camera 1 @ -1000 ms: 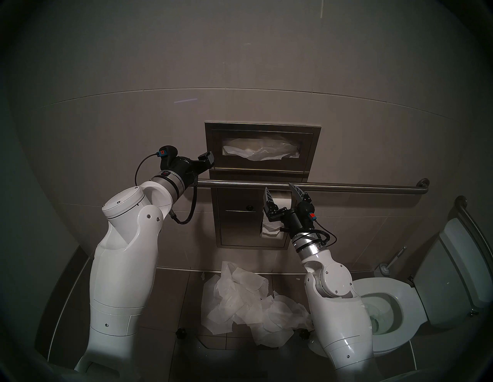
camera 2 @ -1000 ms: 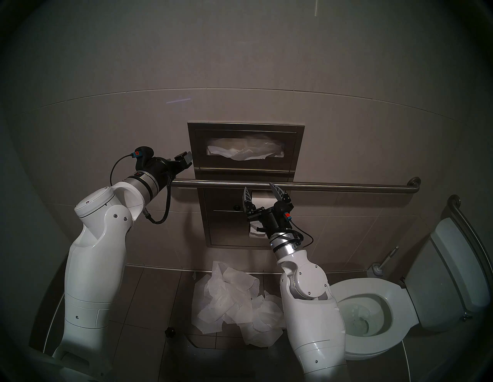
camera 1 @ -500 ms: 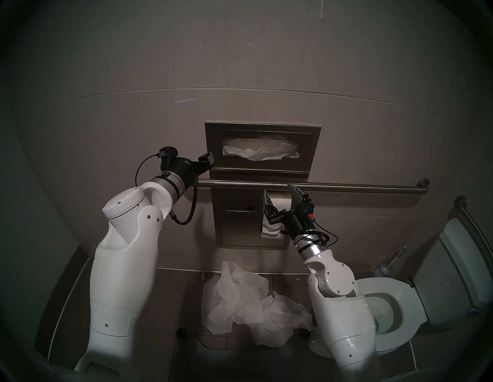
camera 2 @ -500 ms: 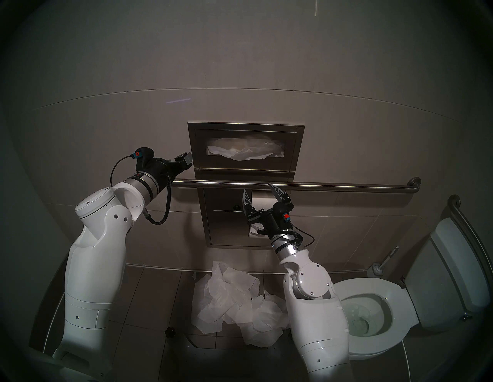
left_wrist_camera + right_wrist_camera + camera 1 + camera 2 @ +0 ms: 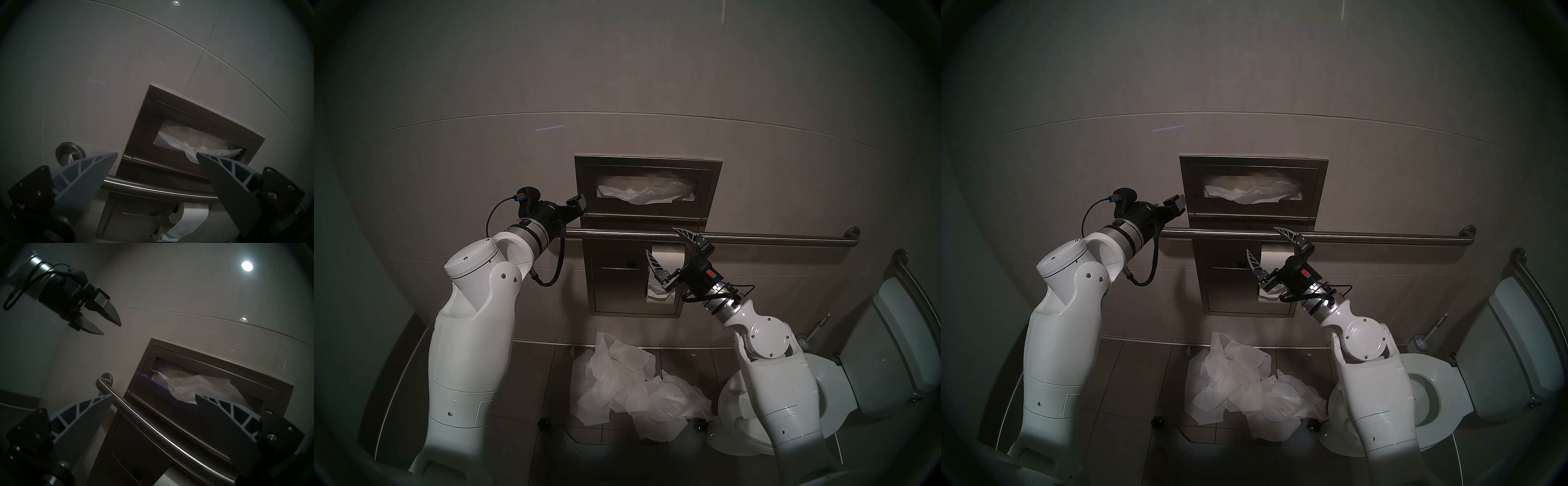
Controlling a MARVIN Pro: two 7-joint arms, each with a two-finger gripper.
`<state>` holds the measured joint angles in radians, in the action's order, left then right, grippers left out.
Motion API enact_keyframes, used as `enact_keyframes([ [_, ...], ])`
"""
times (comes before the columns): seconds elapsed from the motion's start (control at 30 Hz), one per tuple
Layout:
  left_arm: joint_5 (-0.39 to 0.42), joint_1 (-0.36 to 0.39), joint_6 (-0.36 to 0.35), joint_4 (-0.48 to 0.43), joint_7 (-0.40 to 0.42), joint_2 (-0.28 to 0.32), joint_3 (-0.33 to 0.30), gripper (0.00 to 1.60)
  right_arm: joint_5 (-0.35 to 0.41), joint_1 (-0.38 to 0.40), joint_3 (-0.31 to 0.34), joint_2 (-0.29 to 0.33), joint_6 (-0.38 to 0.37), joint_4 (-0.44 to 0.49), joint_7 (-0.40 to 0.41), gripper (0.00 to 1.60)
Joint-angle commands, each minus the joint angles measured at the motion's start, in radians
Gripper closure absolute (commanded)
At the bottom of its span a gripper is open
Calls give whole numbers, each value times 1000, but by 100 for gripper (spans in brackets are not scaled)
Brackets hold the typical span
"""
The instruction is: Take out a toilet seat cover
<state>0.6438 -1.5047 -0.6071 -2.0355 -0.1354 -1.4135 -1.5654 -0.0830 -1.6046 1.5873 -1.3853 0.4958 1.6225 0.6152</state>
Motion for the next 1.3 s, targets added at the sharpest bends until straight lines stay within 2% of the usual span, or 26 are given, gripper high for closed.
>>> enact_keyframes([
  [0.0, 0, 24, 8, -28, 3, -1, -1, 0, 29, 108, 46, 59, 44, 9, 27, 0],
  [0.4, 0, 24, 8, -28, 3, 0, -1, 0, 65, 203, 43, 93, 86, -93, 91, 0],
  [0.43, 0, 24, 8, -28, 3, 0, -1, 0, 76, 233, 40, 89, 89, -125, 100, 0],
  [0.5, 0, 24, 8, -27, 4, 0, -1, 0, 91, 220, 42, 91, 90, -122, 104, 0],
  [0.63, 0, 24, 8, -27, 4, 0, -1, 0, 112, 270, 42, 95, 86, -190, 127, 0],
  [0.87, 0, 24, 7, -26, 4, -1, -1, 0, 95, 309, 39, 119, 91, -233, 153, 0],
  [1.27, 0, 24, 7, -26, 4, 0, -1, 0, 91, 404, 17, 107, 90, -301, 176, 0],
])
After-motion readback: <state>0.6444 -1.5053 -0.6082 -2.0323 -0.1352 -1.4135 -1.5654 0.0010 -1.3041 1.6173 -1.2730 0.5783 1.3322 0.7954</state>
